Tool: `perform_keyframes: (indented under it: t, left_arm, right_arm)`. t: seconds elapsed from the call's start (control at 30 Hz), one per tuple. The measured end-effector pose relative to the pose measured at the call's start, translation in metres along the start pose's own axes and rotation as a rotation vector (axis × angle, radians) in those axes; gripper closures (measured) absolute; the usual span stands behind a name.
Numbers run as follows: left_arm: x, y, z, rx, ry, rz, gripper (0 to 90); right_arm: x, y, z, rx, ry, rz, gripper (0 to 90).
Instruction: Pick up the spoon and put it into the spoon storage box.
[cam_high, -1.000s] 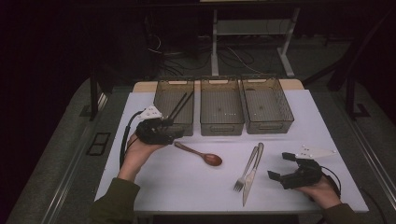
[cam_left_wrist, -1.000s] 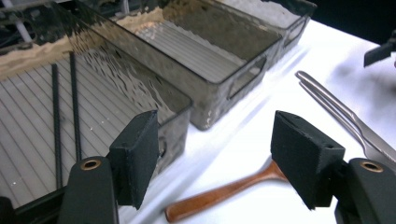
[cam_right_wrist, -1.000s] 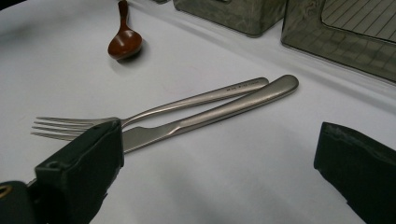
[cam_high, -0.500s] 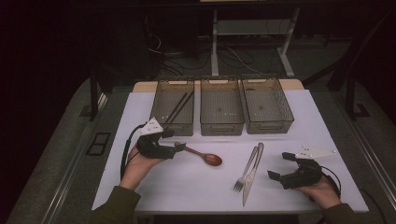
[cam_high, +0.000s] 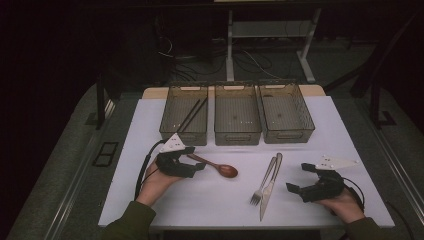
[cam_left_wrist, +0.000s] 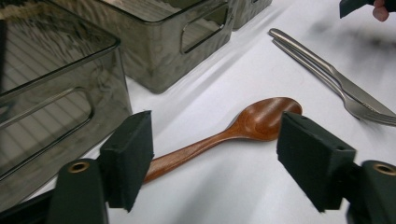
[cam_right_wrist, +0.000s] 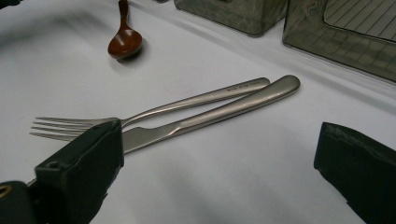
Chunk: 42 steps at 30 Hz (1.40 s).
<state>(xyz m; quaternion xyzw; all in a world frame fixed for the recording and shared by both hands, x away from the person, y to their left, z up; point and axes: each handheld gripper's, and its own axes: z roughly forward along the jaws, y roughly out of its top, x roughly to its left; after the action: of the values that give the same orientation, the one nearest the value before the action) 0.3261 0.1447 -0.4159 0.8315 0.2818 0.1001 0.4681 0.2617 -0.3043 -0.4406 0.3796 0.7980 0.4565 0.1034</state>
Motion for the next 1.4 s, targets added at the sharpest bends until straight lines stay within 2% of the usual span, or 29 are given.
perform_keyframes:
  t: [0.17, 0.27, 0.33, 0.5, 0.83, 0.97, 1.03, 1.13, 1.17, 1.27, 1.4]
  left_arm:
    - [0.005, 0.001, 0.011, 0.007, 0.017, -0.001, 40.8]
    - [0.008, -0.001, 0.017, 0.028, 0.024, -0.014, 48.1]
    - [0.009, 0.0, 0.02, 0.037, 0.028, -0.009, 53.8]
    - [0.011, 0.003, 0.031, 0.042, 0.026, -0.024, 65.0]
    - [0.013, 0.005, 0.057, 0.118, -0.011, -0.007, 88.5]
    - [0.01, 0.005, 0.063, 0.173, -0.016, 0.014, 88.7]
    - [0.01, 0.004, 0.064, 0.185, -0.022, 0.021, 88.7]
    - [0.01, 0.004, 0.063, 0.2, -0.027, 0.021, 88.7]
    - [0.009, 0.004, 0.063, 0.206, -0.027, 0.008, 88.7]
    - [0.009, 0.003, 0.061, 0.242, -0.024, 0.022, 88.7]
    - [0.005, 0.002, 0.056, 0.268, -0.034, 0.027, 88.7]
  right_arm:
    - [0.0, 0.0, 0.001, 0.0, 0.001, 0.001, 1.0]
    - [0.0, 0.003, 0.002, -0.007, 0.006, 0.003, 1.0]
    - [0.001, 0.002, 0.005, 0.007, 0.011, -0.002, 1.0]
    - [0.001, 0.002, 0.004, -0.002, 0.012, 0.002, 1.0]
    - [0.001, 0.003, 0.005, 0.003, 0.015, -0.005, 1.0]
    - [0.002, 0.002, 0.005, 0.009, 0.013, -0.009, 1.0]
    - [0.001, 0.002, 0.005, 0.006, 0.012, -0.005, 1.0]
    - [0.001, 0.002, 0.005, 0.008, 0.011, -0.006, 1.0]
    - [0.001, 0.002, 0.004, 0.006, 0.012, -0.005, 1.0]
    - [0.001, 0.002, 0.004, 0.006, 0.012, -0.006, 1.0]
    - [0.001, 0.002, 0.004, 0.004, 0.01, -0.007, 1.0]
